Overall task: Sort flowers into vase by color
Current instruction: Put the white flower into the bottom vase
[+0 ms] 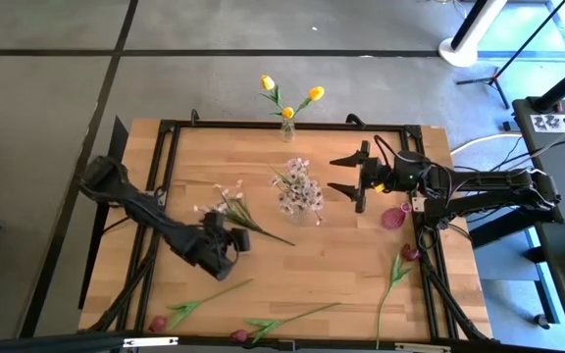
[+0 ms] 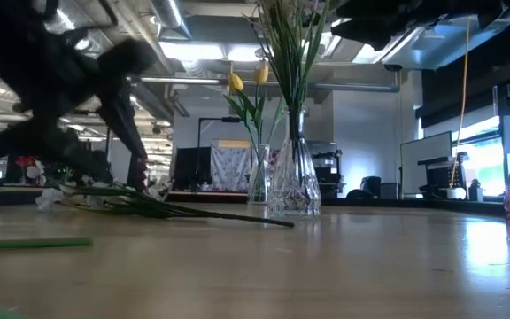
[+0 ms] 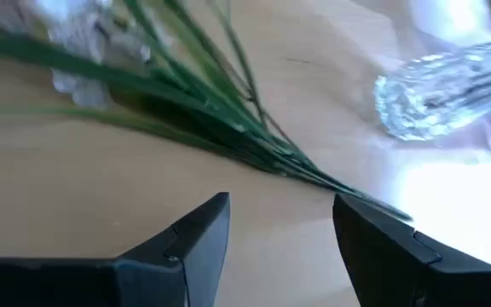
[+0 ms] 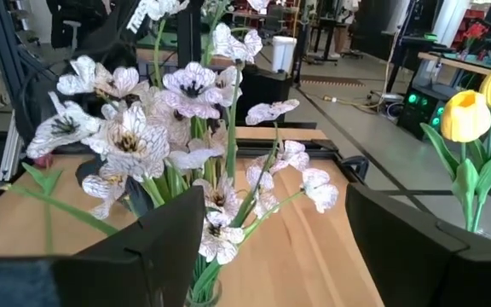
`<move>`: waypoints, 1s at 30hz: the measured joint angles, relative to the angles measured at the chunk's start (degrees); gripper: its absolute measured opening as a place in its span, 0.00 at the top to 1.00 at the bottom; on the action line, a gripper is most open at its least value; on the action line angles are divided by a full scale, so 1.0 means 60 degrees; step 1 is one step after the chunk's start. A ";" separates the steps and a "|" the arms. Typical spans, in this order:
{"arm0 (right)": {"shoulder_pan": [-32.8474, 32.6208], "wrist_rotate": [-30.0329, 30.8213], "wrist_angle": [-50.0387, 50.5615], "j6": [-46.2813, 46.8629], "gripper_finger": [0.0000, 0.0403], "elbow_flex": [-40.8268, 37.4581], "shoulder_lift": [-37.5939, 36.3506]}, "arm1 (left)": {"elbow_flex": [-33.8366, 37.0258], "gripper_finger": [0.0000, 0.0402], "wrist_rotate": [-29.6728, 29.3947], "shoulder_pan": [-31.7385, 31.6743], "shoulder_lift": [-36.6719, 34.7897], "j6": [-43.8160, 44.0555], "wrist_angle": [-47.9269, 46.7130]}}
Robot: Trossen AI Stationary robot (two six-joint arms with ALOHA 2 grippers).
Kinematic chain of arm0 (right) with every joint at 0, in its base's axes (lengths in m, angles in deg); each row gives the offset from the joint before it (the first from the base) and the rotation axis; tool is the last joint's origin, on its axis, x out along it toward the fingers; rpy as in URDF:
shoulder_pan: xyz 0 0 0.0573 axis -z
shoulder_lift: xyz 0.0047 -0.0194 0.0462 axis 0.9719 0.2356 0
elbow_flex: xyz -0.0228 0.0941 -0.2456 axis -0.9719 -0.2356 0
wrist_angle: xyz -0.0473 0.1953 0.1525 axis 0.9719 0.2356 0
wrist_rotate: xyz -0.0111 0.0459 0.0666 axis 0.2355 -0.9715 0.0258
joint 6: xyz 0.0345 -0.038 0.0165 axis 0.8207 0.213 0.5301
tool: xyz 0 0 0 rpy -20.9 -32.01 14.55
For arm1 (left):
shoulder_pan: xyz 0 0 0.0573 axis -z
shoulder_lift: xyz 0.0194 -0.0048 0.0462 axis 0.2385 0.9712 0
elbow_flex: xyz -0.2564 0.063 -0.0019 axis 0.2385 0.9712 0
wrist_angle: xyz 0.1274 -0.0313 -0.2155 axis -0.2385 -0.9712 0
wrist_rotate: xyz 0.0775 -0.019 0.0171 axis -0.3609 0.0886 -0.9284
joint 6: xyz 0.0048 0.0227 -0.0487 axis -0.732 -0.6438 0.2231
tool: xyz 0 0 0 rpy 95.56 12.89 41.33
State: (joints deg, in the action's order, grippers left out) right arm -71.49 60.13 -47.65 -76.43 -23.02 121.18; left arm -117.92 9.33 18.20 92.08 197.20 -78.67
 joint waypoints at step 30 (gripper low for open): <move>0.0000 -0.0291 0.0939 0.0229 0.29 0.0000 0.0000 | 0.0000 0.49 -0.2477 -0.4013 0.0583 0.0509 -0.2295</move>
State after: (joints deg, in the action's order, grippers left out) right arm -71.49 58.38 -42.01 -75.06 -23.02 121.18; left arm -117.92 -5.53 -5.88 95.57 200.25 -92.44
